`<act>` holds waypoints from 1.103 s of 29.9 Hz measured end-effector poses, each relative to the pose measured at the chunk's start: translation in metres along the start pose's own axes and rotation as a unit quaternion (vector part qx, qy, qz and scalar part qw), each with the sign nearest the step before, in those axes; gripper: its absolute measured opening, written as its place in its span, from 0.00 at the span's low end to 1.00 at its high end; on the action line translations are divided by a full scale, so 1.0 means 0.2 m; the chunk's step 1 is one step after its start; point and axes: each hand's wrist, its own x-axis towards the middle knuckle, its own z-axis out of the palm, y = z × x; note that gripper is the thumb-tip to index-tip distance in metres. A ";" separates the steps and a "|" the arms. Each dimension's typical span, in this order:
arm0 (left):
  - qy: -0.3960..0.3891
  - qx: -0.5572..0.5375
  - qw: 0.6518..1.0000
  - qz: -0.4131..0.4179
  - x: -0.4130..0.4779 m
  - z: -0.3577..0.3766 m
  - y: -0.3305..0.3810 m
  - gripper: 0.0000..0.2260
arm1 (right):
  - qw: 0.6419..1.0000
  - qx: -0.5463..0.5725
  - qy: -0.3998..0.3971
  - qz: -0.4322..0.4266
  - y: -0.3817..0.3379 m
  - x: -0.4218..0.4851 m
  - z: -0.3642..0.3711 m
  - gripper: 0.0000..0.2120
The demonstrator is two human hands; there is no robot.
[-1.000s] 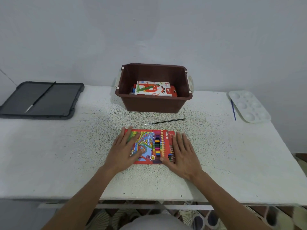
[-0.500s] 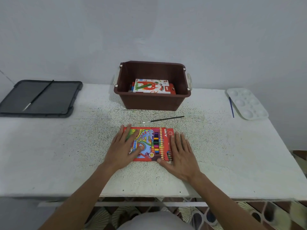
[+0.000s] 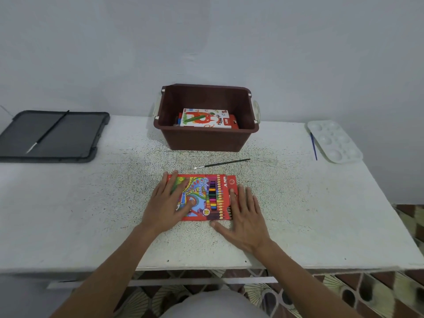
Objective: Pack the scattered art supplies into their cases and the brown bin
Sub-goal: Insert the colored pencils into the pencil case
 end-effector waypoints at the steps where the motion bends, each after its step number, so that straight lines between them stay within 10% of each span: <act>1: 0.001 -0.003 1.000 0.000 0.00 0.00 0.00 0.39 | 1.000 0.001 0.003 0.001 0.01 0.00 0.01 0.52; 33: 0.018 -0.001 1.000 0.011 0.01 0.02 -0.02 0.39 | 1.000 0.007 -0.019 -0.009 0.02 0.04 -0.06 0.54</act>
